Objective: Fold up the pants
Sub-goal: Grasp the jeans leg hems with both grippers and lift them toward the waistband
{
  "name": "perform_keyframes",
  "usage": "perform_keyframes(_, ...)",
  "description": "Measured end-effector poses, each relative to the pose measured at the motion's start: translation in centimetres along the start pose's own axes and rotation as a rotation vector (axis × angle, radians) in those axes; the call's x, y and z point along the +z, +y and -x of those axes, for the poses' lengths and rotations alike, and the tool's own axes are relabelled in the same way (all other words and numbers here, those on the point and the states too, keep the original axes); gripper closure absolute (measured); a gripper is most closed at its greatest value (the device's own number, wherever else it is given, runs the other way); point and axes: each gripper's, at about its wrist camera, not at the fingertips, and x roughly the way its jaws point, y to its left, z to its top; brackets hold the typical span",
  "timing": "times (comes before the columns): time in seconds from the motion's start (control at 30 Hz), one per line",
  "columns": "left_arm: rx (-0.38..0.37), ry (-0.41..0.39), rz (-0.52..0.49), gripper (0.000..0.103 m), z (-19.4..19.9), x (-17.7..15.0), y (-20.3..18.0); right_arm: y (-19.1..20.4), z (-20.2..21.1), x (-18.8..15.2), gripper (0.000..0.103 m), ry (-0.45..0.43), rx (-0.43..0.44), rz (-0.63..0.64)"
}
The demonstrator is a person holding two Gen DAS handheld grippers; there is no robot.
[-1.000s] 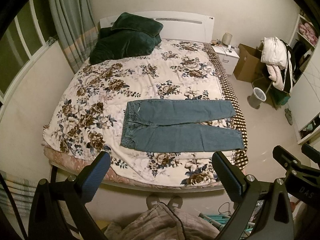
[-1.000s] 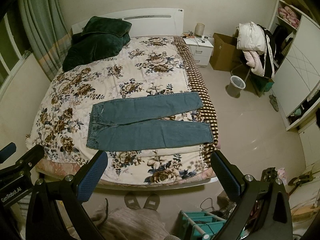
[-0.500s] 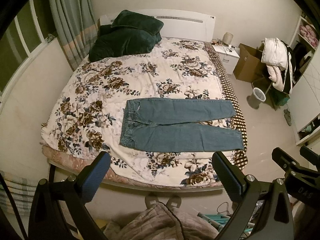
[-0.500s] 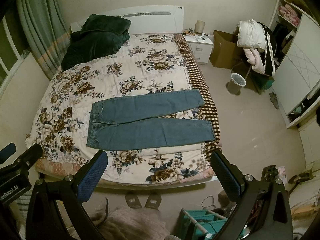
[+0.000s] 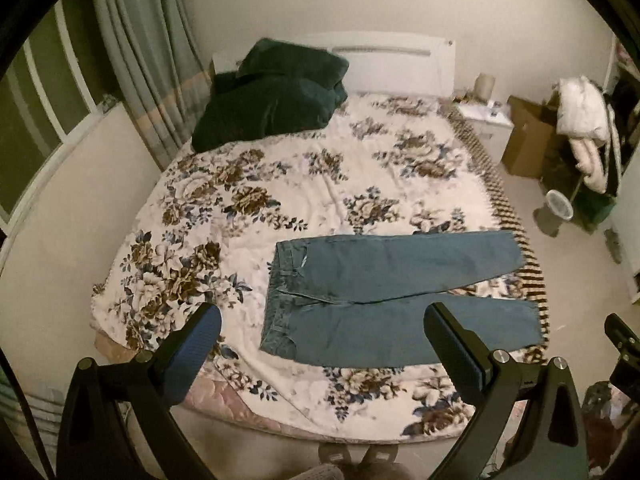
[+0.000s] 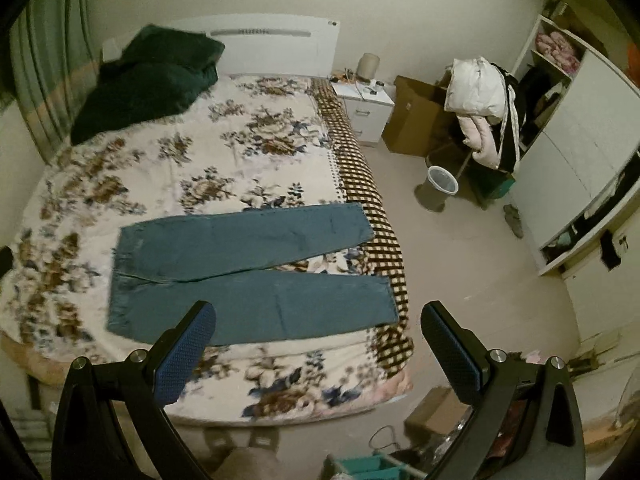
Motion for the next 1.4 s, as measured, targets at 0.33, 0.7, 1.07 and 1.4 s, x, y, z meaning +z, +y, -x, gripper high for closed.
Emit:
perform_keyframes(0.33,0.050,0.166,-0.037,0.000,-19.4,5.4,-5.5,1.5,-25.9,8.3,0.000,0.171,0.027,0.113)
perform_keyframes(0.7,0.067,0.299,-0.263,0.000,-46.5,7.2,-15.2,10.2,-60.4,14.5,0.000,0.342,0.092,0.465)
perform_keyframes(1.07,-0.151,0.497,-0.575,0.001,-66.9,6.1,-18.7,19.0,-80.1,12.5,0.000,0.524,0.115,0.987)
perform_keyframes(1.4,-0.352,0.465,-0.610,0.078,-65.6,6.2,-18.2,17.9,-79.5,14.3,0.093,0.590,0.332,0.856)
